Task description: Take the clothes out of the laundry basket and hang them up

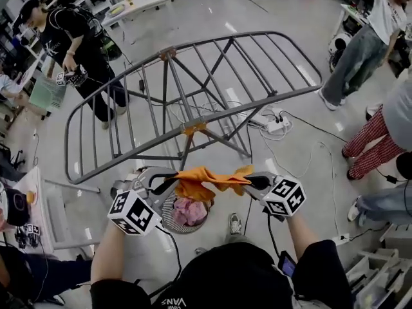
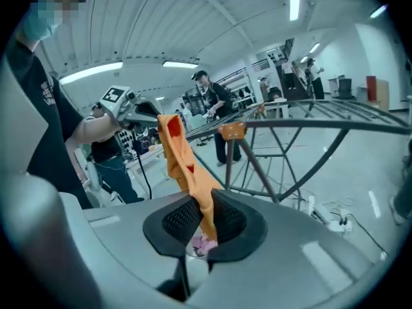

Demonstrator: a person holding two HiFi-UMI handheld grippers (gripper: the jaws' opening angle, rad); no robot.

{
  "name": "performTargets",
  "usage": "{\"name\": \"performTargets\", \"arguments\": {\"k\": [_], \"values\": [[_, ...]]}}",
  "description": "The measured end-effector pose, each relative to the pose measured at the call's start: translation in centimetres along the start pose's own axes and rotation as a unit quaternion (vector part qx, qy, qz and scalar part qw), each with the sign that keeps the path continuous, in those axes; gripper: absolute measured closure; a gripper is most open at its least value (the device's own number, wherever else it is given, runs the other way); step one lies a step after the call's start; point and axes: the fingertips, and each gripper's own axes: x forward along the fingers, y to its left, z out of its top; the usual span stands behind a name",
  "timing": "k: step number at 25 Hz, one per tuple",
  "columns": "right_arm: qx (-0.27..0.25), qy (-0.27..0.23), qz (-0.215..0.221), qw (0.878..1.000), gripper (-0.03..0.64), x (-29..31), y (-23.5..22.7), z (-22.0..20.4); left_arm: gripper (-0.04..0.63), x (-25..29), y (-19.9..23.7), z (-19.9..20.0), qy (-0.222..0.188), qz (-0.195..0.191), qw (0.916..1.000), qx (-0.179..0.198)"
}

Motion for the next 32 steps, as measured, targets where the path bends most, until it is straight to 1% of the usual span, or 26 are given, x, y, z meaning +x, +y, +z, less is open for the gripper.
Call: {"name": "performTargets", "arguments": {"k": [3, 7, 11, 15, 20, 24, 27, 32], "values": [[0.011, -0.029, -0.040, 0.999, 0.580, -4.4, -2.2, 3.0, 0.574, 1.6, 2.9, 2.1, -0.022, 0.043, 0.9986, -0.024], [0.008, -0.067, -0.088, 0.994, 0.580, -10.0, -4.0, 7.1, 0.574, 3.3, 6.2, 5.8, -0.060, 0.085, 0.9938, -0.040], [-0.003, -0.100, -0.132, 0.986, 0.580, -14.1, -4.7, 10.6, 0.574, 4.3, 9.2, 9.0, -0.096, 0.113, 0.9876, -0.052], [-0.015, -0.133, -0.173, 0.976, 0.580, -17.1, -4.4, 13.8, 0.574, 4.4, 12.0, 11.4, -0.137, 0.126, 0.9811, -0.053], [-0.034, -0.163, -0.239, 0.957, 0.580, -21.1, -3.9, 18.4, 0.574, 3.6, 15.6, 15.3, -0.183, 0.122, 0.9753, -0.020], [-0.053, -0.175, -0.277, 0.943, 0.580, -22.6, -2.1, 21.9, 0.574, 0.8, 18.7, 18.1, -0.218, 0.126, 0.9675, 0.023], [-0.070, -0.161, -0.306, 0.936, 0.580, -23.3, -1.1, 23.7, 0.574, -1.1, 20.8, 19.9, -0.228, 0.133, 0.9631, 0.052], [-0.081, -0.124, -0.342, 0.928, 0.580, -24.8, -1.3, 26.2, 0.574, -1.9, 24.6, 22.9, -0.223, 0.140, 0.9594, 0.101]]}}
